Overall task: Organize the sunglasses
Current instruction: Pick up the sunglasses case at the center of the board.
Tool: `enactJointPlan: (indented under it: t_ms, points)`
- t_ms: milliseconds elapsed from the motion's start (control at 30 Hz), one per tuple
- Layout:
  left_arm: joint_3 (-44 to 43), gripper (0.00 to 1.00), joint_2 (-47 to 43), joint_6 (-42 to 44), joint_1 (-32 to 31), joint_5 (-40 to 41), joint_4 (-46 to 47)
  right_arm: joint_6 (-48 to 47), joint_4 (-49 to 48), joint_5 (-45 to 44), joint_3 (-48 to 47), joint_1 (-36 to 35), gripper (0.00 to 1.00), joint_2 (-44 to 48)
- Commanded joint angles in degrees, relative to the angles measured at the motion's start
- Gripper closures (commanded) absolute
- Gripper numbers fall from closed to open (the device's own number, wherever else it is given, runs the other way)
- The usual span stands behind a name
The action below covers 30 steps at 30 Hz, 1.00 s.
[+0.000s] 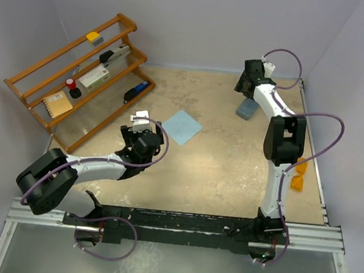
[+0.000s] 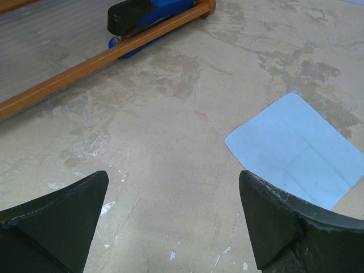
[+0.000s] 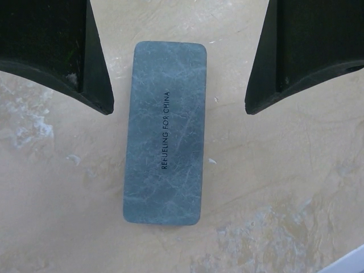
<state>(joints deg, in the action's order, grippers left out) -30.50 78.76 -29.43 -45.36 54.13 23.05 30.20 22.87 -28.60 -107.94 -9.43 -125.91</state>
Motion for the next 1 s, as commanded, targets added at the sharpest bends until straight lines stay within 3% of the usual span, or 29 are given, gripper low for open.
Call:
enactJointPlan:
  t_ms: [0,567,800,967]
  points:
    - [-1.77,0.06,0.19,-1.28,0.75,-0.69,1.47,1.52,3.41,3.04,-3.98,0.50,0.01,-1.90]
    - [-2.02,0.06,0.55,-1.30,1.17,-2.25,1.48,4.11,9.22,5.73,-10.47,3.33,0.01,-9.49]
    - [-2.11,0.06,0.90,-1.24,1.24,-2.31,1.86,3.93,6.52,5.19,-6.27,3.36,0.01,-5.77]
    - [-2.36,0.06,1.25,-1.42,1.26,-2.46,1.61,3.42,8.66,5.90,-9.55,3.43,0.01,-7.97]
